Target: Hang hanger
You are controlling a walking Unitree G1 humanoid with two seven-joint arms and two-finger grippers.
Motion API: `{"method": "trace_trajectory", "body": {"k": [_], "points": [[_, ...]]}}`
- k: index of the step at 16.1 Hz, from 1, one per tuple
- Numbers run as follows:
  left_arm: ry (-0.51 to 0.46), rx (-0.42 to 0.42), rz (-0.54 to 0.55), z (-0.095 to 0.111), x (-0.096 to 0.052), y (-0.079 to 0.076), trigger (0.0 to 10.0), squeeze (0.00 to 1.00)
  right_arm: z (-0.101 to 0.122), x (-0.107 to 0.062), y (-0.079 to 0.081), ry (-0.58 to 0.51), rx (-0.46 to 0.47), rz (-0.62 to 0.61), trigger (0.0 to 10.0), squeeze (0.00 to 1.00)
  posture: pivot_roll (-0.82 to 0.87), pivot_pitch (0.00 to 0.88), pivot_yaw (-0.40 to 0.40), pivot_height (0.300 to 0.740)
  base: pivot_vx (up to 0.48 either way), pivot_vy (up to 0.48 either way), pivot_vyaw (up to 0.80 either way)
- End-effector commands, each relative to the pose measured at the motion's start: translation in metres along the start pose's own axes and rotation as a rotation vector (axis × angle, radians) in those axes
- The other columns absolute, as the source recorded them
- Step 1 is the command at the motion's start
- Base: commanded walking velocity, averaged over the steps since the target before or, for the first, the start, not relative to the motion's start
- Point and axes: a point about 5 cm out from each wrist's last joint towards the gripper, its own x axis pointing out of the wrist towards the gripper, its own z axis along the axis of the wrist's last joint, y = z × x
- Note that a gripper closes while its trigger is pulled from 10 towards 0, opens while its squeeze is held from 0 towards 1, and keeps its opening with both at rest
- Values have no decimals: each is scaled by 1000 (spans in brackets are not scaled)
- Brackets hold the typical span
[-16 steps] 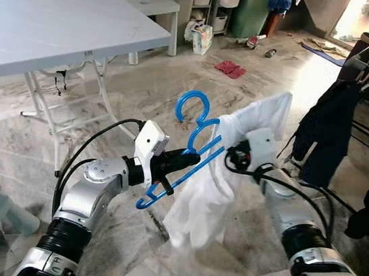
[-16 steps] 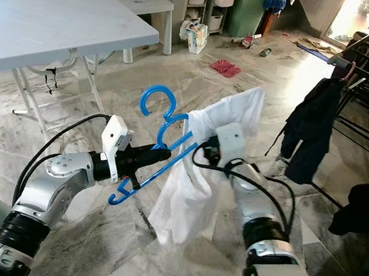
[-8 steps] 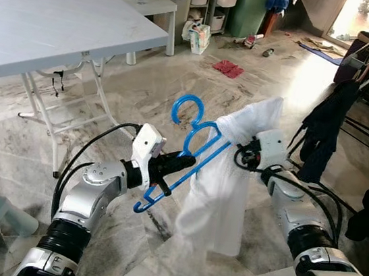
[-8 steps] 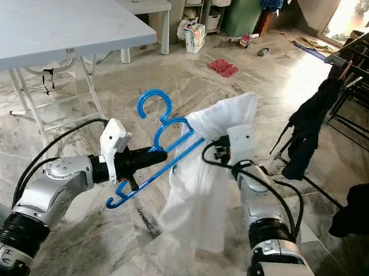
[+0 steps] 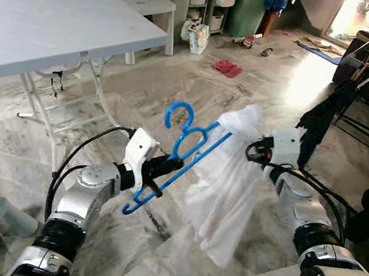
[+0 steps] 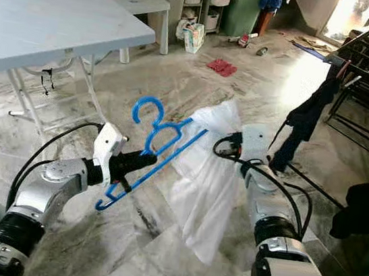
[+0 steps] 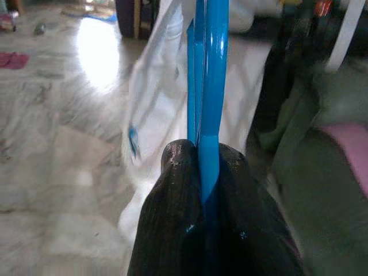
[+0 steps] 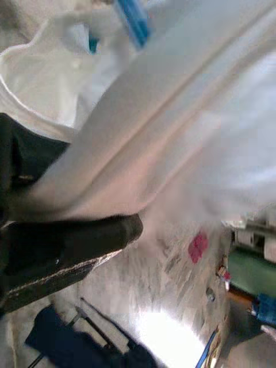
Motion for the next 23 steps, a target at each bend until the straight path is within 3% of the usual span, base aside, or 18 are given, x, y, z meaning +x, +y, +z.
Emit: {"method": "trace_trajectory", "body": {"k": [1,7,10,12,14,15,16,18,20,21,23], "points": [[19,55,-17,0,-1,-2,0,0,15,4,-11,-37,22,-57,0,0,-15,0,-35,740,0,0,0],[77,112,-111,-11,-15,-14,0,0,29,7,-19,-81,92,-168,0,0,-8,0,-40,740,0,0,0],[161,151,-263,-19,-28,-32,0,0,40,11,-21,-95,150,-223,0,0,-3,0,-45,740,0,0,0],[142,123,-307,-16,-34,-36,0,0,39,12,-21,-77,135,-235,0,0,0,0,-48,740,0,0,0],[176,103,-276,-16,-49,-31,0,0,29,8,-29,-28,120,-291,0,0,2,0,-46,740,0,0,0],[172,83,-238,-16,-58,-27,0,0,23,4,-36,-3,108,-331,0,0,4,0,-46,740,0,0,0],[135,46,-55,-17,-71,-12,0,0,17,-3,-46,-2,105,-370,0,0,19,1,-50,740,0,0,0],[152,-6,199,-25,-79,5,0,0,14,-8,-54,-12,87,-394,0,0,27,4,-55,740,0,0,0],[83,-59,398,-27,-85,7,0,0,13,-17,-69,-2,-56,-454,0,0,32,9,-64,740,0,0,0],[64,-81,536,-29,-84,11,0,0,14,-20,-74,-10,-64,-462,0,0,32,9,-69,740,0,0,0],[52,-74,594,-30,-82,11,0,0,13,-21,-74,-16,-50,-444,0,0,29,7,-69,740,0,0,0]]}}
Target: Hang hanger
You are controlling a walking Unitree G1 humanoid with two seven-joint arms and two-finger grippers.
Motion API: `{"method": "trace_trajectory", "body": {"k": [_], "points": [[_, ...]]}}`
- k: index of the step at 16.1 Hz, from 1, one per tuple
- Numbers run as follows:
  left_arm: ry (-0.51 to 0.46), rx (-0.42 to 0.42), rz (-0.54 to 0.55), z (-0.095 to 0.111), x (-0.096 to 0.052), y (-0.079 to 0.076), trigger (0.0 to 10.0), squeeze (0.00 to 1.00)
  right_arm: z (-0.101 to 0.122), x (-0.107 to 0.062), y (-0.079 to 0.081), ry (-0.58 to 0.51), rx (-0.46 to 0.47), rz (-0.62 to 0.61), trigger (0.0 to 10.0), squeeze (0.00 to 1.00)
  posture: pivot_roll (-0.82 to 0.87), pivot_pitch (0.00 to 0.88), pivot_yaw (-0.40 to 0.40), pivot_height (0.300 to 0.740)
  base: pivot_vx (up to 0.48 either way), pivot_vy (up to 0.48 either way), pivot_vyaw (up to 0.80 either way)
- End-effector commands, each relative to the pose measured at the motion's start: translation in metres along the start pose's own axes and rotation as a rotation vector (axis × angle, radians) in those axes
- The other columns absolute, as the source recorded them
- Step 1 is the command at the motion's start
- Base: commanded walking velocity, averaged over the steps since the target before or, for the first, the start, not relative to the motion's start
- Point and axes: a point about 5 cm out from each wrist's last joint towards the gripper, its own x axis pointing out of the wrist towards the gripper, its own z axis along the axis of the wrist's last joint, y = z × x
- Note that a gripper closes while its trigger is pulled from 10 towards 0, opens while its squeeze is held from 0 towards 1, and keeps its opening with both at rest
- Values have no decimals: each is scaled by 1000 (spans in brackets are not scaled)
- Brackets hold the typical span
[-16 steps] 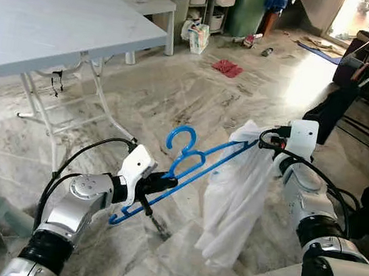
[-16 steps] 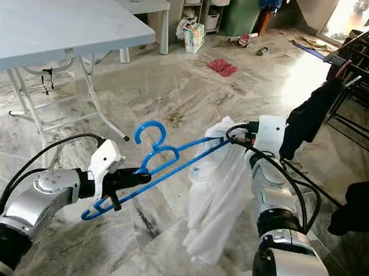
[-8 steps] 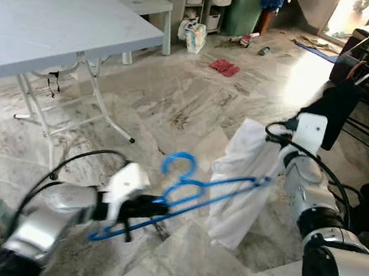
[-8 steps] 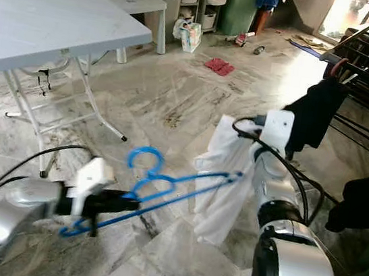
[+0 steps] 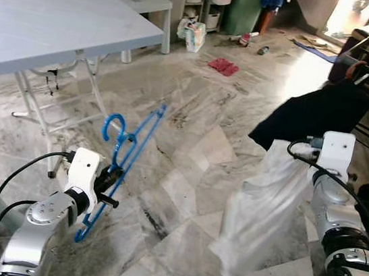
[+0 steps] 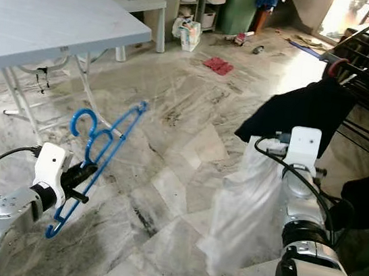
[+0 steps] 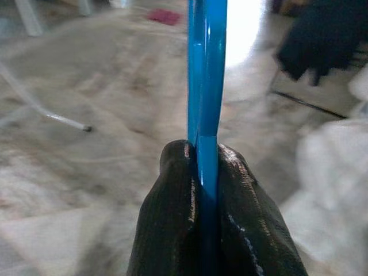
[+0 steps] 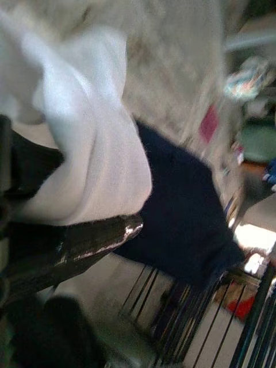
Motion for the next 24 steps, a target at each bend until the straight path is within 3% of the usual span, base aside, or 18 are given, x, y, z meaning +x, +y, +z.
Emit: {"method": "trace_trajectory", "body": {"k": [1,2,4,5,6,8,9,10,11,12,13,16,17,19,21,24], "points": [[-10,54,115,5,6,-3,8549,0,12,-2,13,-73,43,136,0,0,27,4,-68,740,0,0,0],[-51,76,211,10,9,-12,10000,0,15,-14,28,-133,39,348,0,0,34,2,-68,740,0,0,0],[-70,96,215,14,10,-19,10000,0,14,-23,28,-136,40,399,0,0,41,1,-65,740,0,0,0],[-106,146,164,19,7,-26,10000,0,13,-30,29,-142,51,436,0,0,39,0,-57,740,0,0,0],[-88,144,220,20,3,-18,10000,0,12,-34,28,-142,49,449,0,0,26,0,-49,740,0,0,0],[-103,185,205,23,-11,-18,10000,0,13,-45,31,-142,62,517,0,0,11,0,-30,740,0,0,0],[-142,182,198,31,-15,-20,10000,0,18,-51,30,-153,80,544,1804,0,14,0,-21,740,0,0,0],[-163,148,213,34,-14,-20,10000,0,21,-54,31,-159,93,543,8549,0,14,0,-19,740,0,0,0],[-210,113,257,42,-10,-19,10000,0,23,-56,32,-156,127,504,10000,0,6,0,-18,740,0,0,0],[-227,89,287,44,-9,-18,10000,0,25,-57,34,-164,135,494,10000,0,5,0,-20,740,0,0,0],[-247,13,347,48,-8,-15,10000,0,31,-62,36,-188,175,474,10000,0,8,0,-29,740,0,0,0],[-286,-25,413,53,-12,-6,10000,0,34,-77,49,-203,189,425,10000,0,15,0,-44,740,0,0,0],[-279,-35,392,51,-13,-8,10000,0,32,-83,52,-192,232,444,10000,0,16,0,-45,740,0,0,0],[-255,-13,331,44,-15,-17,10000,0,24,-90,57,-193,164,403,10000,0,10,0,-34,740,135,0,0],[-213,-14,285,32,-18,-24,10000,0,16,-98,60,-128,152,394,10000,0,-1,10,-25,740,285,0,0],[-181,-23,262,24,-17,-27,10000,0,11,-100,57,-124,154,366,10000,0,-5,10,-23,740,271,0,0]]}}
